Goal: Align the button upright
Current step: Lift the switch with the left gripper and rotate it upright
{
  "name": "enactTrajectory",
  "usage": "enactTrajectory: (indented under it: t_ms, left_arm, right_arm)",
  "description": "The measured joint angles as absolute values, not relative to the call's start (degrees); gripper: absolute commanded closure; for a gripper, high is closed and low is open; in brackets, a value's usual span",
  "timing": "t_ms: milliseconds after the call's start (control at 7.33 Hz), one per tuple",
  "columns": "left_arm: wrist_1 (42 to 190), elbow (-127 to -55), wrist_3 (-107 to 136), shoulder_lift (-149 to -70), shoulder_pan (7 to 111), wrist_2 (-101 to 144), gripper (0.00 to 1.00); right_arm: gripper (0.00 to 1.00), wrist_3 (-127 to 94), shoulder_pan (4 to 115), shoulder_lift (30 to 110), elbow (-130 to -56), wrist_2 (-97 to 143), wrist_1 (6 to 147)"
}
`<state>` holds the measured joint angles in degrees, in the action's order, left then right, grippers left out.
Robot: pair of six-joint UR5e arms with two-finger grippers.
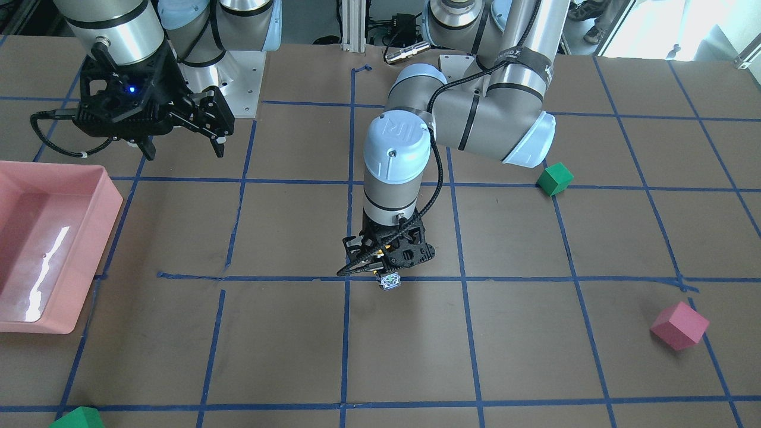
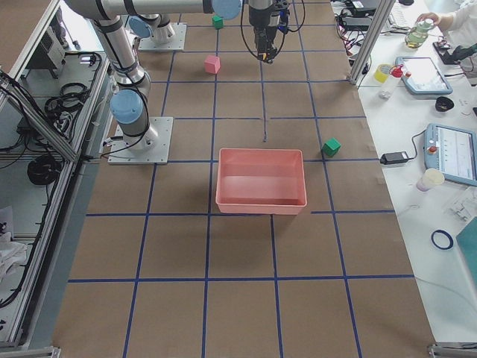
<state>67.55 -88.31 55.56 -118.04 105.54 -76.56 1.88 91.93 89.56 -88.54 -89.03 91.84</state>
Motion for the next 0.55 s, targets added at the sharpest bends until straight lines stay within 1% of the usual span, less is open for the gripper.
enactTrajectory:
  t_ms: [273,545]
  left_arm:
    - [68.41,-88.28,62.73,-120.24,100.99,-64.32,1.00]
    - [68.55,-89.09,64.48,-122.31,99.86,-58.74,1.00]
  right_arm:
    - [0.00,1.85,91.93,89.56,-88.57,-89.03,91.81]
    - [0.00,1.84,91.93,89.56,-88.59,-89.03,91.78]
